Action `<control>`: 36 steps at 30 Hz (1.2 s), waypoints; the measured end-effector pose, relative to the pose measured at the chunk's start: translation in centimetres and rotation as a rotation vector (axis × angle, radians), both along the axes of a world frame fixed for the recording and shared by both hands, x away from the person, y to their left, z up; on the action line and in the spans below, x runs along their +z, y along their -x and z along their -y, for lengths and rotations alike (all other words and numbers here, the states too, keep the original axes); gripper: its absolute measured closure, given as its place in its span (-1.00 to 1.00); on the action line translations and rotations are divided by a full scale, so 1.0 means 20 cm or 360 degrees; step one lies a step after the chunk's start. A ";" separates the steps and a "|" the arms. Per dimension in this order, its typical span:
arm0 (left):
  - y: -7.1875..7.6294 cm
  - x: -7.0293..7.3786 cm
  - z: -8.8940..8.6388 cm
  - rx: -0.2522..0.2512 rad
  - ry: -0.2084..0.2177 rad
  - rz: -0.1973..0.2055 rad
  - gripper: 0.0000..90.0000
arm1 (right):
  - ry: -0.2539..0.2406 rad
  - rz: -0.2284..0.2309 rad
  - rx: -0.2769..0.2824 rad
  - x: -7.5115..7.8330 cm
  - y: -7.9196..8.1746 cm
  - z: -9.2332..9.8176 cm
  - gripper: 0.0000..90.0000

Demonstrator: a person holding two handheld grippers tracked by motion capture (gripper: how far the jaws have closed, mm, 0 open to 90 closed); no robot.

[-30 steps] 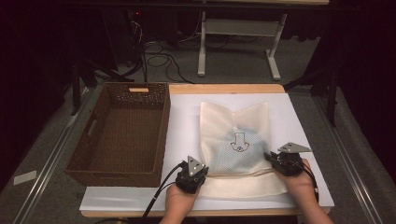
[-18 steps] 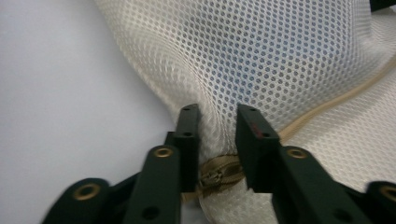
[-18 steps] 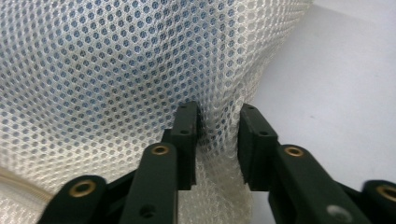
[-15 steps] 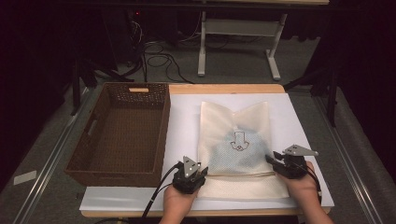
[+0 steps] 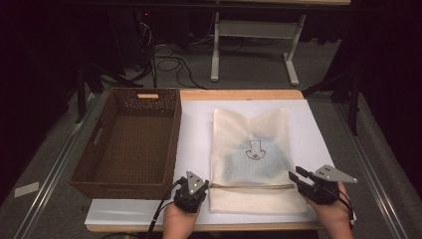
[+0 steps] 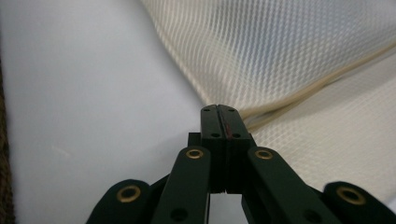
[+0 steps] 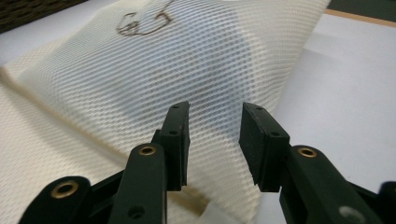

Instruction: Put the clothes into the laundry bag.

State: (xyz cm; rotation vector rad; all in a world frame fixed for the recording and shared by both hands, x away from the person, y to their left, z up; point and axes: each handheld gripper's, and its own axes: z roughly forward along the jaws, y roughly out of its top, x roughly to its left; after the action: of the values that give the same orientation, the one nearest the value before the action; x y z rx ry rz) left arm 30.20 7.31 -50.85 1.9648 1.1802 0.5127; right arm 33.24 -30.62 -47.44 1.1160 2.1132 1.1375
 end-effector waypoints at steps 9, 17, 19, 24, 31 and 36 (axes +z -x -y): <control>-0.04 -0.04 -0.04 -0.0059 0.0060 -0.0043 0.56 | 0.0011 -0.0019 0.0040 -0.01 0.06 -0.03 0.44; -0.09 -0.08 -0.03 -0.0047 0.0061 -0.0118 0.46 | 0.0015 -0.0018 0.0059 -0.02 0.06 -0.03 0.45; -0.09 -0.07 -0.03 -0.0053 0.0061 -0.0120 0.46 | 0.0014 -0.0031 0.0059 -0.02 0.06 -0.04 0.45; -0.05 -0.02 -0.03 -0.0109 0.0109 -0.0048 0.52 | 0.0021 -0.0036 0.0074 -0.03 0.05 -0.04 0.45; -0.09 -0.07 0.02 -0.0164 0.0092 -0.0153 0.32 | 0.0016 -0.0045 0.0068 -0.02 0.07 -0.05 0.45; -0.09 -0.07 0.00 -0.0148 0.0134 -0.0170 0.41 | 0.0027 -0.0033 0.0086 -0.03 0.06 -0.06 0.45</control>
State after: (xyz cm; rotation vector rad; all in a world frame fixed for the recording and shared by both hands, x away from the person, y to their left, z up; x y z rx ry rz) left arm 31.95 7.25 -52.33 1.9843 1.1503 0.3087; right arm 32.03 -29.50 -47.98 1.0735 2.1773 1.1350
